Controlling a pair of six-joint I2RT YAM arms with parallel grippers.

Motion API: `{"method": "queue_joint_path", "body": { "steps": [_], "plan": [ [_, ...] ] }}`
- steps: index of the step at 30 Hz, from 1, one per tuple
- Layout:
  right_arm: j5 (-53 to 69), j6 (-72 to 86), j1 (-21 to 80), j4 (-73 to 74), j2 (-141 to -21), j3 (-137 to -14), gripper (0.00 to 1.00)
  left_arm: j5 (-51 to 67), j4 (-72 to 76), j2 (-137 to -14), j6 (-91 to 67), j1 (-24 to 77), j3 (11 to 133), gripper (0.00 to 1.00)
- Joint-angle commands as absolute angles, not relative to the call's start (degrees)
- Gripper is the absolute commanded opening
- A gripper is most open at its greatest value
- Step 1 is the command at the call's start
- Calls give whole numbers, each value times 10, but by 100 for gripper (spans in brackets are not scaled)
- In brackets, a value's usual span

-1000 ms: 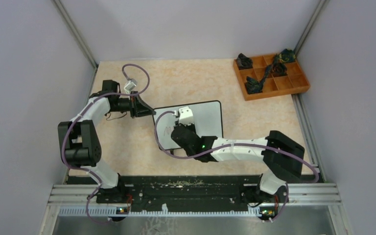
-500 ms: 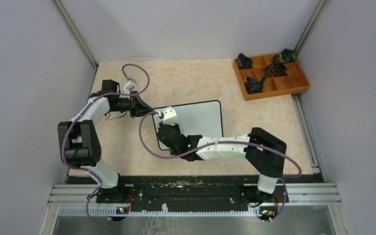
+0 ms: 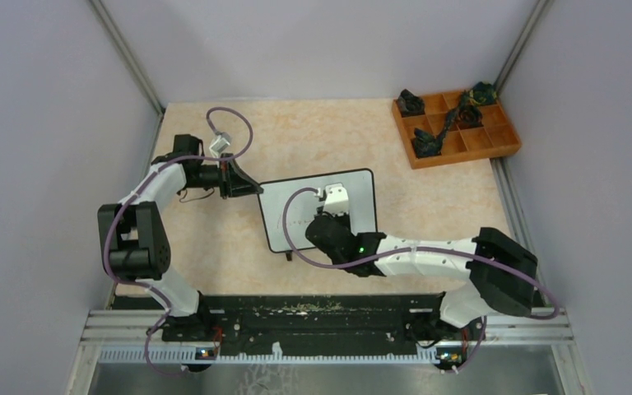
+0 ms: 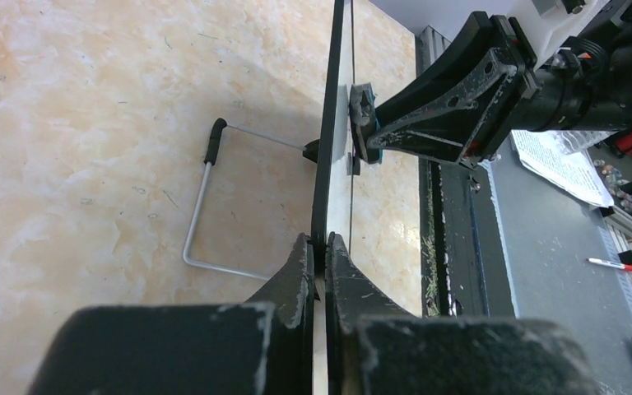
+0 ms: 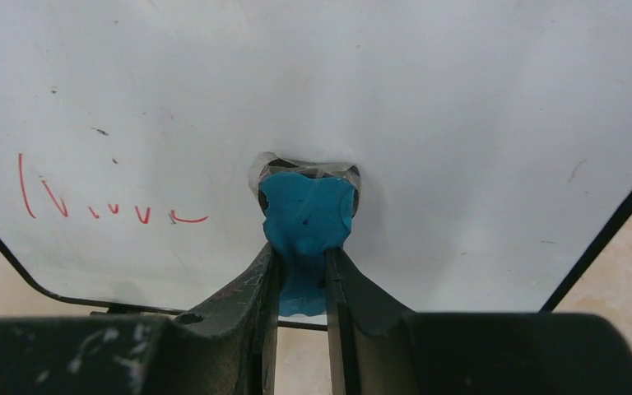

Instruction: Erase the whiteboard

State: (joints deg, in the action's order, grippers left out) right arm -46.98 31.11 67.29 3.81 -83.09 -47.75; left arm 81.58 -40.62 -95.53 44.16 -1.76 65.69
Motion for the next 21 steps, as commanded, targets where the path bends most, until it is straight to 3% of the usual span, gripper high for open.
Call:
{"method": "queue_joint_path", "body": {
  "steps": [1,21],
  "plan": [
    [-494,322,670,34,-797,-465,0,786,-432,-961,474,-7,652,0],
    [-394,285,722,-73,-1016,-635,0,787,-439,-963,480,-7,651,0]
  ]
}}
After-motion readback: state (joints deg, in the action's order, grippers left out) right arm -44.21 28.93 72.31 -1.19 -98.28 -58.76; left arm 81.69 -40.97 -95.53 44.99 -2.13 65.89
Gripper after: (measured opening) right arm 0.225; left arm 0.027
